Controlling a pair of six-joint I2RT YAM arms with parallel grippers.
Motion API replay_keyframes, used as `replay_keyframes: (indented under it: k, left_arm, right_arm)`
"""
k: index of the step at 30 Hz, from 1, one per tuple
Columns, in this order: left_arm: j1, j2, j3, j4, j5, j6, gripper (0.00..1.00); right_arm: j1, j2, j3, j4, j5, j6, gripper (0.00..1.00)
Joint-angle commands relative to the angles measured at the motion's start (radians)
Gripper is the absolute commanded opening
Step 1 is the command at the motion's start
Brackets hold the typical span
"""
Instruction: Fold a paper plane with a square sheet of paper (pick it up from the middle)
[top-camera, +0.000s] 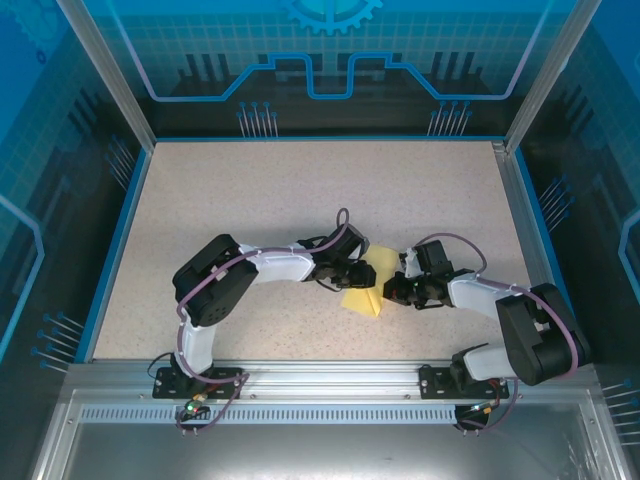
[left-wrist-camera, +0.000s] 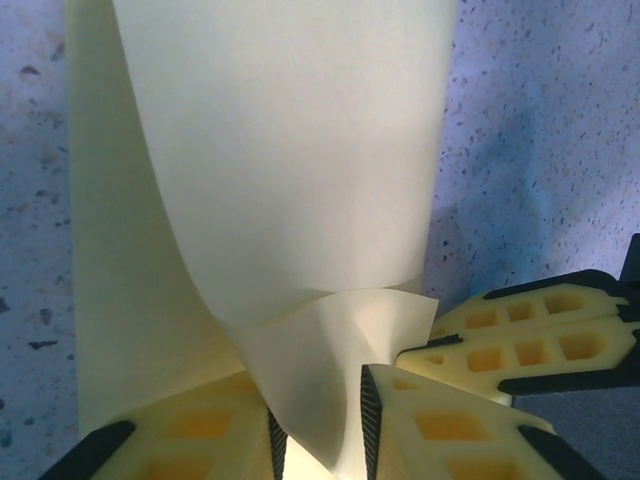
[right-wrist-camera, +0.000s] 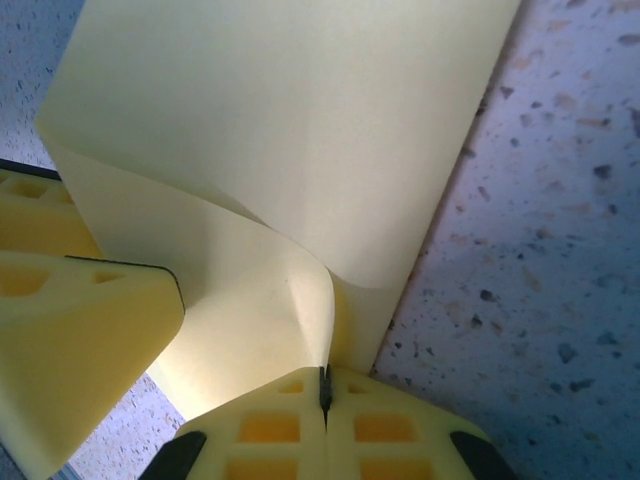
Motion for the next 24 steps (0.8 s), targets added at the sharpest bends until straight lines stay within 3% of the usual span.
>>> replay_keyframes:
  k: [1,6,9,16,24]
  left_arm:
    - [-0.003,-0.017,0.027,-0.03,-0.012,0.026,0.23]
    - [0.005,-0.021,0.027,-0.027,-0.002,0.021,0.14]
    - [0.01,-0.041,0.02,-0.02,0.007,0.012,0.11]
    - [0.056,-0.103,-0.021,0.047,0.119,-0.056,0.09]
    - [0.085,-0.179,-0.022,0.067,0.174,-0.105,0.09]
  right_arm:
    - [-0.022,-0.012,-0.02,0.004,-0.02,0.004,0.05]
    - [-0.028,-0.047,-0.025,0.017,-0.032,0.025,0.11]
    - [-0.037,-0.084,-0.037,0.034,-0.048,0.051,0.19]
    - [-0.058,-0.168,-0.083,0.164,-0.113,0.197,0.48]
    - [-0.07,-0.269,-0.147,0.245,-0.109,0.353,0.6]
